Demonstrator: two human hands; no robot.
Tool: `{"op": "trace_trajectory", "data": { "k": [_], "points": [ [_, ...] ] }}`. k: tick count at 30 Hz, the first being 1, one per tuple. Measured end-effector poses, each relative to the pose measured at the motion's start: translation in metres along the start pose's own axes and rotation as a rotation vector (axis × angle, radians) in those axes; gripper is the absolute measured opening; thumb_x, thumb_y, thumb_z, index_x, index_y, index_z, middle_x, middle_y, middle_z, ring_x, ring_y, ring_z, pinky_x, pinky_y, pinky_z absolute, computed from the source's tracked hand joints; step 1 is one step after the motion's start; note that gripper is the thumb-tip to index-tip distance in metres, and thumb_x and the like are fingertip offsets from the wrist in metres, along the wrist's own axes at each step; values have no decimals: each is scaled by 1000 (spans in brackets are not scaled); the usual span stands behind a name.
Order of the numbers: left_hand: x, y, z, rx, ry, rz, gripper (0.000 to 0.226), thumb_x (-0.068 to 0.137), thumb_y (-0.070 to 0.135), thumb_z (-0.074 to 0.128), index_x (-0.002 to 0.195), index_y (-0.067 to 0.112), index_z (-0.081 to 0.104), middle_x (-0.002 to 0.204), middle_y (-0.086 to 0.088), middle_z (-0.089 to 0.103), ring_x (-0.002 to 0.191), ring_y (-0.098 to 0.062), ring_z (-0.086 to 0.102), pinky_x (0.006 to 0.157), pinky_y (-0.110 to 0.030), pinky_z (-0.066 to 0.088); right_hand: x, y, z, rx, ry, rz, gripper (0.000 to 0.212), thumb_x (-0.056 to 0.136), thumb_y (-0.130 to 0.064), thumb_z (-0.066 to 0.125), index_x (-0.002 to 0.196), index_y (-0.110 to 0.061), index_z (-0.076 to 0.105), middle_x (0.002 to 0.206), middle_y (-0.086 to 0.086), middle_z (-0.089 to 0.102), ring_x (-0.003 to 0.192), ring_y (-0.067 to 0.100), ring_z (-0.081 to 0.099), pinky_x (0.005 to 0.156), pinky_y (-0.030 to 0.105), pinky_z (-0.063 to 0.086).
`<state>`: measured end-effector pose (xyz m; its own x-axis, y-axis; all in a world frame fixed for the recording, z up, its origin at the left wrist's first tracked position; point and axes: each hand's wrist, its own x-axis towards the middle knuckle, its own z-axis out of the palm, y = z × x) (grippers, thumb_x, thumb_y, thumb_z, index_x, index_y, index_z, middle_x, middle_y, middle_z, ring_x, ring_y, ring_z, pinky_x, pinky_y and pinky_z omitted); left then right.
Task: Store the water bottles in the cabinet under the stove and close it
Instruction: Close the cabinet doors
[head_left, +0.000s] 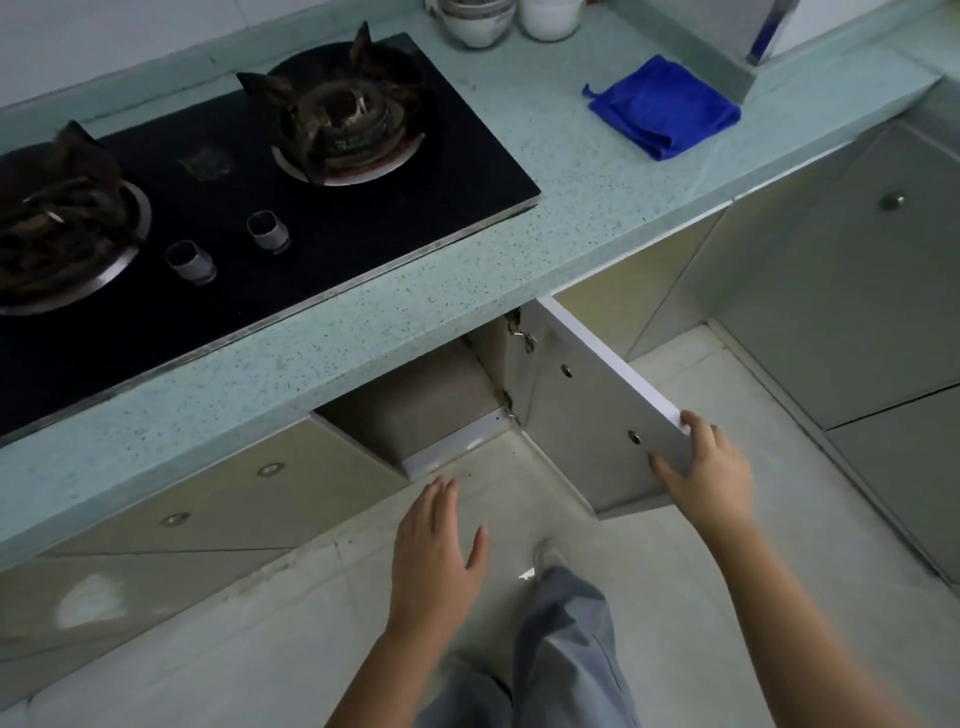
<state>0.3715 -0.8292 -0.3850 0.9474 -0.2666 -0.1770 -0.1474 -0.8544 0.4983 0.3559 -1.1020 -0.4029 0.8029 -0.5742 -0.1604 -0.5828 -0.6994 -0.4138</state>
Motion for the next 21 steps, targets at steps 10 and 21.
{"op": "trace_trajectory", "data": {
  "k": [10,21],
  "points": [
    [-30,-50,-16,-11,88,-160,56,80,21,64,129,2,44,133,-20,49,123,-33,45,98,-41,39,-56,-51,24,199,-185,21,43,79,-20,65,113,-5,44,105,21,60,88,34,56,65,27,33],
    [-46,-89,-43,19,170,-309,57,82,24,63,131,3,43,135,-18,47,125,-33,43,103,-42,35,-95,-160,95,447,-463,-139,75,80,-31,65,138,-12,23,138,8,43,123,24,45,99,35,41]
  ]
}}
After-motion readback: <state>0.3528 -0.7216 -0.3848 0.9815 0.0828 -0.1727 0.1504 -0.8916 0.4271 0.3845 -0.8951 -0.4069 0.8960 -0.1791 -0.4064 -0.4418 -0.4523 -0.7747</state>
